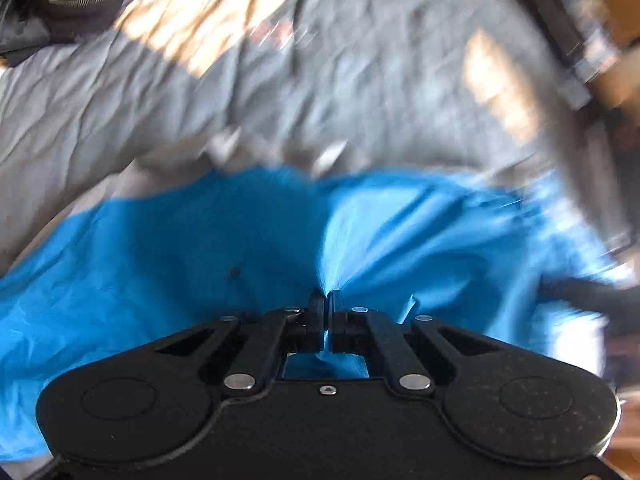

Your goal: Fold clothes

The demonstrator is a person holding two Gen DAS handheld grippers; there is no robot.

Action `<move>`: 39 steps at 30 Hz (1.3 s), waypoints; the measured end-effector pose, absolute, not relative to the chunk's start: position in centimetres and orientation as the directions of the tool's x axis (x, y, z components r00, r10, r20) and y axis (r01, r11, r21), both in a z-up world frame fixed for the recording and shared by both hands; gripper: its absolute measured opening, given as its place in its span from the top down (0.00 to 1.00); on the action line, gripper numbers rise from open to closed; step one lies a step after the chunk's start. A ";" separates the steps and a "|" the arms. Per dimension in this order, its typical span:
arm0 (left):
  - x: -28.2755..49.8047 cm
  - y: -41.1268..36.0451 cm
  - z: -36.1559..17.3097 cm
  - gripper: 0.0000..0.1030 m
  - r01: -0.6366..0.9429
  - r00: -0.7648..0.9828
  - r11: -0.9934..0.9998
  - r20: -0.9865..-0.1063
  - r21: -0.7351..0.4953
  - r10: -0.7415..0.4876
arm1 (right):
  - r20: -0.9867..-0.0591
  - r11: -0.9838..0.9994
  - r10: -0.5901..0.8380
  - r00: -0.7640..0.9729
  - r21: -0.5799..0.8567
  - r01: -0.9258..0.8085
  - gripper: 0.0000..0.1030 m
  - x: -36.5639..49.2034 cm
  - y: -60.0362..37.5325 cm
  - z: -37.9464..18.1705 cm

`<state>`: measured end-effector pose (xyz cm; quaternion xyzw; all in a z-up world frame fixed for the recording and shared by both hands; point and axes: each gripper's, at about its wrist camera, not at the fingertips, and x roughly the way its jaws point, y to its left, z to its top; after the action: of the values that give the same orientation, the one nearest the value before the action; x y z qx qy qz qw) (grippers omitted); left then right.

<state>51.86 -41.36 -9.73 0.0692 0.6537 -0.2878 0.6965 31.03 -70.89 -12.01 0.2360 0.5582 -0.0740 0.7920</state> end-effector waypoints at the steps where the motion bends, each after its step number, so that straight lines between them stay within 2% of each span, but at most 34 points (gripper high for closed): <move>1: 51.6 -41.7 -10.7 0.97 0.500 -0.022 0.826 -0.957 -0.260 -0.288 | -0.923 0.874 0.152 0.353 0.292 0.388 0.49 30.8 -70.9 -12.3; 3: 51.5 -42.1 -10.2 0.96 0.509 -0.028 0.819 -0.955 -0.267 -0.294 | -0.923 0.876 0.165 0.348 0.299 0.378 0.50 30.5 -70.5 -12.0; 6: 51.7 -41.9 -7.3 0.85 0.517 -0.014 0.810 -0.948 -0.278 -0.317 | -0.903 0.877 0.177 0.391 0.325 0.353 0.50 30.1 -69.8 -10.6; 8: 51.6 -41.5 -4.9 0.59 0.526 0.036 0.806 -0.939 -0.273 -0.341 | -0.887 0.874 0.181 0.426 0.344 0.344 0.50 30.0 -69.4 -9.7; 10: 51.3 -41.6 -2.5 0.44 0.547 0.097 0.796 -0.925 -0.258 -0.367 | -0.871 0.869 0.179 0.457 0.358 0.342 0.49 30.0 -69.0 -8.9; 11: 51.1 -41.9 -1.3 0.43 0.566 0.119 0.783 -0.914 -0.257 -0.387 | -0.866 0.867 0.172 0.470 0.360 0.346 0.49 30.0 -68.7 -8.7; 15: 49.5 -45.6 1.2 0.43 0.678 0.155 0.696 -0.879 -0.237 -0.451 | -0.846 0.836 0.151 0.511 0.385 0.390 0.49 29.2 -68.6 -8.1; 23: 44.8 -55.4 -1.6 0.43 0.781 0.011 0.551 -0.875 -0.294 -0.483 | -0.849 0.812 0.091 0.521 0.366 0.454 0.48 26.8 -69.3 -7.0; 28: 43.2 -58.6 -5.0 0.42 0.786 -0.020 0.553 -0.905 -0.277 -0.425 | -0.858 0.808 0.079 0.507 0.353 0.472 0.48 24.5 -68.7 -7.2; 36: 41.4 -61.7 -10.2 0.40 0.775 -0.030 0.592 -0.947 -0.223 -0.319 | -0.842 0.730 0.078 0.534 0.413 0.545 0.48 19.6 -67.6 -8.4; 37: 41.1 -62.1 -10.9 0.49 0.773 -0.031 0.596 -0.952 -0.216 -0.305 | -0.840 0.723 0.076 0.537 0.417 0.551 0.48 19.0 -67.6 -8.5; 38: 40.9 -62.4 -11.5 0.71 0.772 -0.032 0.600 -0.956 -0.209 -0.292 | -0.839 0.715 0.075 0.539 0.422 0.558 0.48 18.5 -67.5 -8.7; 39: 40.7 -62.8 -12.1 0.77 0.771 -0.034 0.604 -0.960 -0.202 -0.278 | -0.837 0.706 0.073 0.542 0.428 0.565 0.48 18.0 -67.6 -8.8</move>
<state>40.70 -62.81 -12.15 0.2049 0.6009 -0.3947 0.6642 18.02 -67.63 -8.78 0.3518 0.4535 -0.1528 0.8045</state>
